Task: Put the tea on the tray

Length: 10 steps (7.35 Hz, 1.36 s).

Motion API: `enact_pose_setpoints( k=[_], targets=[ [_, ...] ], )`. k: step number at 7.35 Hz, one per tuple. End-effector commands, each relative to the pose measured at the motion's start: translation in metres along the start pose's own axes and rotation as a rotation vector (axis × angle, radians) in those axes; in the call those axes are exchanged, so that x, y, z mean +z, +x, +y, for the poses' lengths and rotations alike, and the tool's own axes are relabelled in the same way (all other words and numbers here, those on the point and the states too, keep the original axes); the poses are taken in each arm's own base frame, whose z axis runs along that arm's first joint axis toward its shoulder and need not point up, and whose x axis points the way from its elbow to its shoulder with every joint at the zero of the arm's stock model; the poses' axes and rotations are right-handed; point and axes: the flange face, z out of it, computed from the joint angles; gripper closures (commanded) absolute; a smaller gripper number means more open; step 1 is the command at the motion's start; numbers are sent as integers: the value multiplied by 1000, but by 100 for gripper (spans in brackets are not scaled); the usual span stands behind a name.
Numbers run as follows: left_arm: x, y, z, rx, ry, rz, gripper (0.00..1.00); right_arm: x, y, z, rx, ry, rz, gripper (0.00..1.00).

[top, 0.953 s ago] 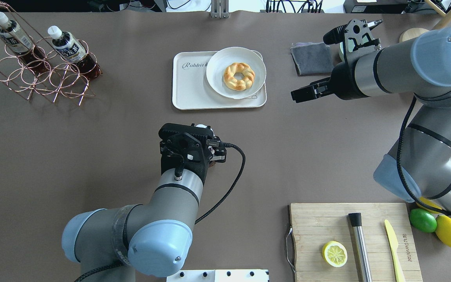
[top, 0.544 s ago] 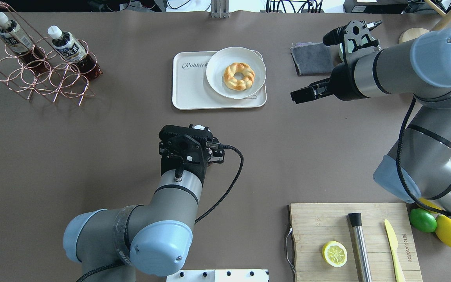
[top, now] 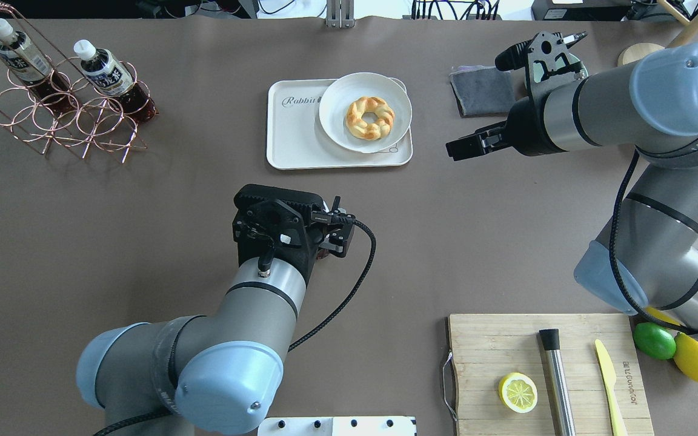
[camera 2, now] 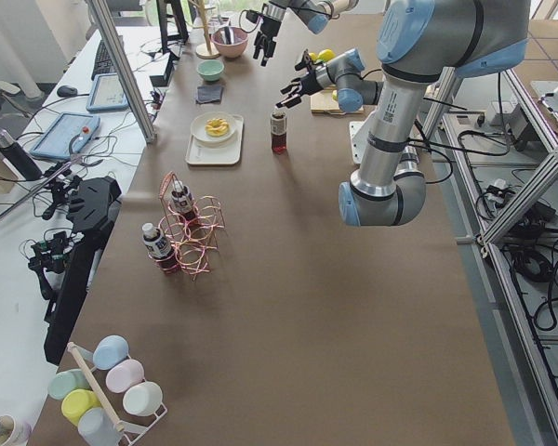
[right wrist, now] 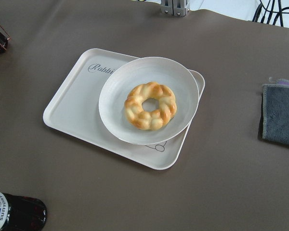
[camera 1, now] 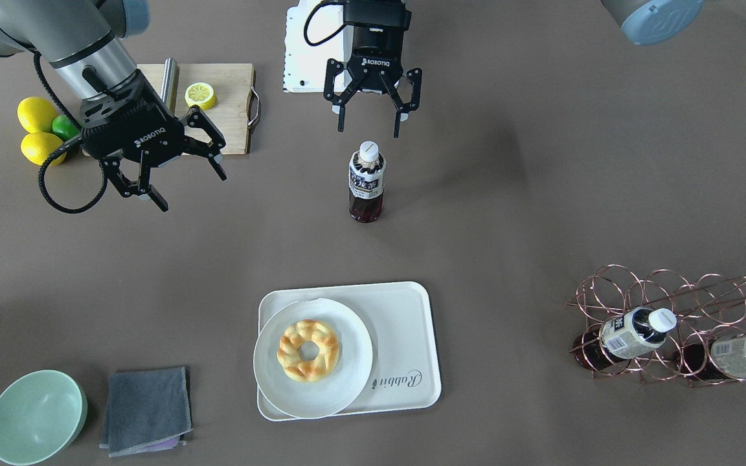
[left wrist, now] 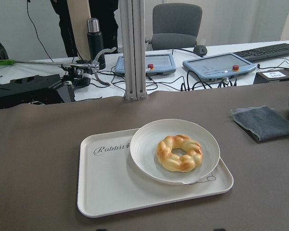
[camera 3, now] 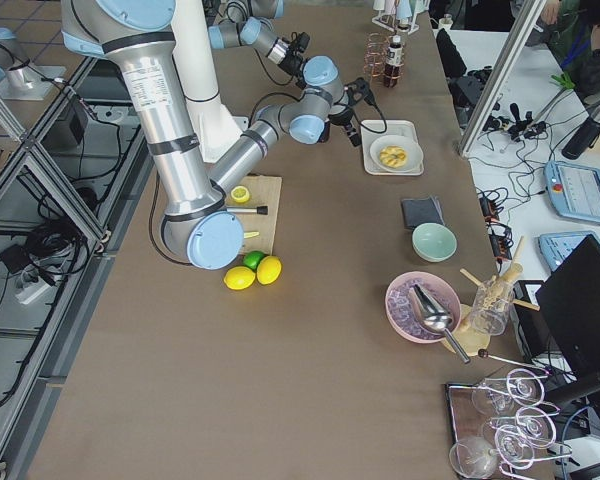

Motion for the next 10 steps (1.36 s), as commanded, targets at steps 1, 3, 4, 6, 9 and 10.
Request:
enact_pose_setpoints(
  k=[1,3,4,6,9,10],
  targets=[
    [-32,-40,-39,19,10,52,3,7,-19,2,-14,17,-1,0],
    [-13,-109,-63,38,-176,79,3,15,-75,-4,7,66,-38,0],
    [-9,-143,-75,66,-218,71,3,13,-102,-5,23,92,-62,0],
    [7,-235,-127,12,-419,94,3,23,-168,14,45,157,-79,0],
    [18,-412,-126,259,-501,46,2,30,-223,47,-3,238,6,0],
    [35,-438,-108,275,-495,47,2,32,-238,53,-47,262,66,0]
  ],
)
